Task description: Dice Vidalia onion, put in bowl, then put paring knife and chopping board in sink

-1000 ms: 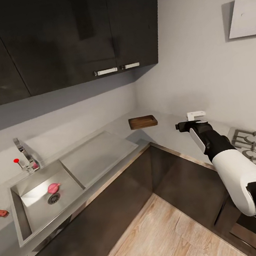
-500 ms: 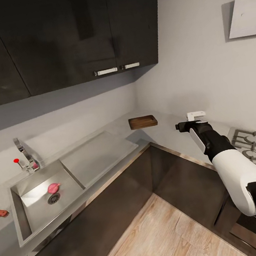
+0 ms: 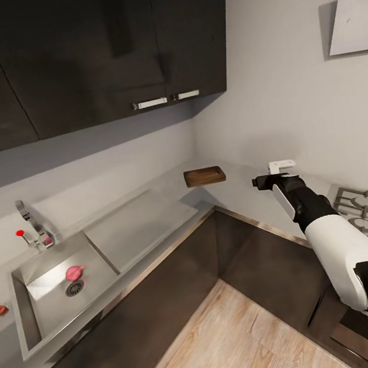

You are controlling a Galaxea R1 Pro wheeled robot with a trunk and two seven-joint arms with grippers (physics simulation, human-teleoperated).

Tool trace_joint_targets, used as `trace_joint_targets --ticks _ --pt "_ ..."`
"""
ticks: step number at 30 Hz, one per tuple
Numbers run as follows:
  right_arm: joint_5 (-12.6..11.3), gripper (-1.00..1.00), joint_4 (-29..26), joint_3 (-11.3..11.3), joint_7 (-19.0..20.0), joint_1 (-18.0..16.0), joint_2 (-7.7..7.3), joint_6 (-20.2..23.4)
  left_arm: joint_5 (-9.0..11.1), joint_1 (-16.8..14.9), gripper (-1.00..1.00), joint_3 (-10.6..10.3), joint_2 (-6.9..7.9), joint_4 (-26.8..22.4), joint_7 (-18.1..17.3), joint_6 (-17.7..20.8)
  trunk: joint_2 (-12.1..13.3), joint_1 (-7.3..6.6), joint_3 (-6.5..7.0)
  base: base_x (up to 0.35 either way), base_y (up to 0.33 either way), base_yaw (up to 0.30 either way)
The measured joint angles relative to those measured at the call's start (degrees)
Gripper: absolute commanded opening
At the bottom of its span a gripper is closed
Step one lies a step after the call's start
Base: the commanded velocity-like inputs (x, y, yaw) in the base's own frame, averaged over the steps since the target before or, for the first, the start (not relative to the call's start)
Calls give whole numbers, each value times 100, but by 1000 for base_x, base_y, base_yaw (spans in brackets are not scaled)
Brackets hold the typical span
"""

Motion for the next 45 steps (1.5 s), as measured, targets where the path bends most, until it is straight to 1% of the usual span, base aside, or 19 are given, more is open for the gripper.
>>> trace_joint_targets --ticks 10,14,18,21,23,25,29,45 --pt "0 100 7 0 0 0 13 0 0 0 100 2 2 -1 0 1 0 -1 0 241 -184 0" --pt "2 100 7 0 0 0 82 0 0 0 100 2 2 0 0 1 0 -1 0 263 -178 0" --pt "4 100 7 0 0 0 112 0 0 0 100 4 2 -1 1 1 0 -1 0 265 -148 0" --pt "5 100 7 15 1 0 157 -1 0 0 100 5 2 -1 2 1 0 -1 0 275 -34 0" --pt "15 100 7 68 4 1 178 -2 1 0 100 7 2 -1 2 1 0 -1 0 278 -12 0" --pt "47 100 7 168 9 1 209 -4 1 0 100 9 2 -1 2 1 0 -1 0 282 26 0" --pt "87 100 7 266 13 1 237 -7 1 0 100 7 2 -1 2 1 0 -1 0 286 19 0" --pt "94 100 7 289 14 1 243 -7 1 0 100 8 2 -1 2 1 0 -1 0 294 1 0"
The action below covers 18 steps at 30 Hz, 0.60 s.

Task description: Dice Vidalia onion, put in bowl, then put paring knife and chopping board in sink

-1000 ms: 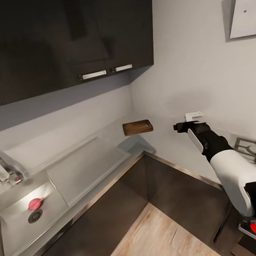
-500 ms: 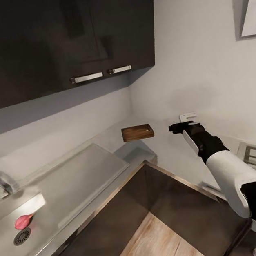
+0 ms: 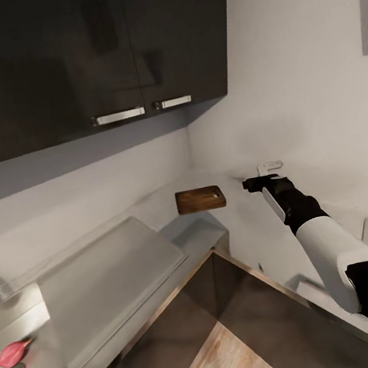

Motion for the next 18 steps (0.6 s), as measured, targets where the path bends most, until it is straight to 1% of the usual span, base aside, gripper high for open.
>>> trace_joint_targets --ticks 6,10,13,18 --pt "9 100 8 5 0 0 0 0 0 0 100 0 0 0 0 3 0 0 0 297 -8 0" --pt "9 100 9 5 -1 0 1 0 0 0 100 -5 0 3 -1 2 0 1 0 246 -137 0" --pt "9 100 13 8 3 0 4 0 0 0 100 -6 0 4 -6 1 1 2 0 109 -92 0" --pt "10 100 17 13 8 0 15 0 0 0 100 -6 0 5 -9 0 1 3 0 22 -19 0"
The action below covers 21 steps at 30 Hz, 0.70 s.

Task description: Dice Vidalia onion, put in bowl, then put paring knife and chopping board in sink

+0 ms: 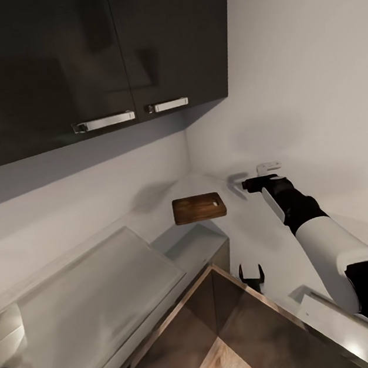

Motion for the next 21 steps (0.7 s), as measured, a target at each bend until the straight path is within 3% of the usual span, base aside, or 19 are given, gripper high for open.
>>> trace_joint_targets --ticks 5,12,21 --pt "0 100 1 1 0 0 -5 0 0 0 100 3 0 0 4 4 0 0 0 23 -22 0" --pt "-2 100 8 1 0 0 18 0 1 0 100 8 0 -3 7 9 -1 -2 0 209 -168 0" --pt "-8 100 17 1 1 0 28 4 0 0 100 4 1 2 -5 0 0 0 0 145 -27 0"
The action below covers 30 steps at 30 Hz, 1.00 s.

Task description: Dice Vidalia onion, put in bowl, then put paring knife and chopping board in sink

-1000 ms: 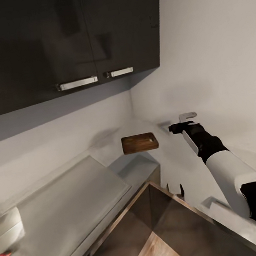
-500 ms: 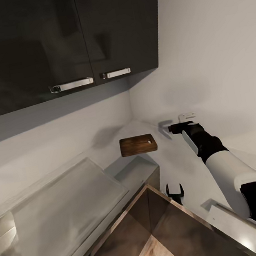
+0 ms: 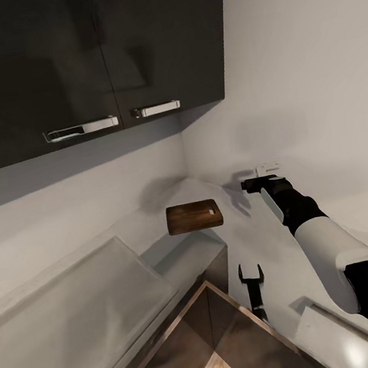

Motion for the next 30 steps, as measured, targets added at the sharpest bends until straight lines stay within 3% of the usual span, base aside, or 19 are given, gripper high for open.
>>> trace_joint_targets --ticks 12,21,30 --pt "0 100 29 13 -1 1 190 63 -1 -1 100 -4 0 0 -4 -1 0 0 -1 5 0 10" --pt "3 100 34 12 -1 0 202 113 -1 -1 100 -5 -1 -6 4 -4 0 0 -23 0 0 143" --pt "4 100 35 11 -2 0 200 114 -1 -1 100 -4 -1 -1 4 -1 -1 -1 -31 105 -117 22"
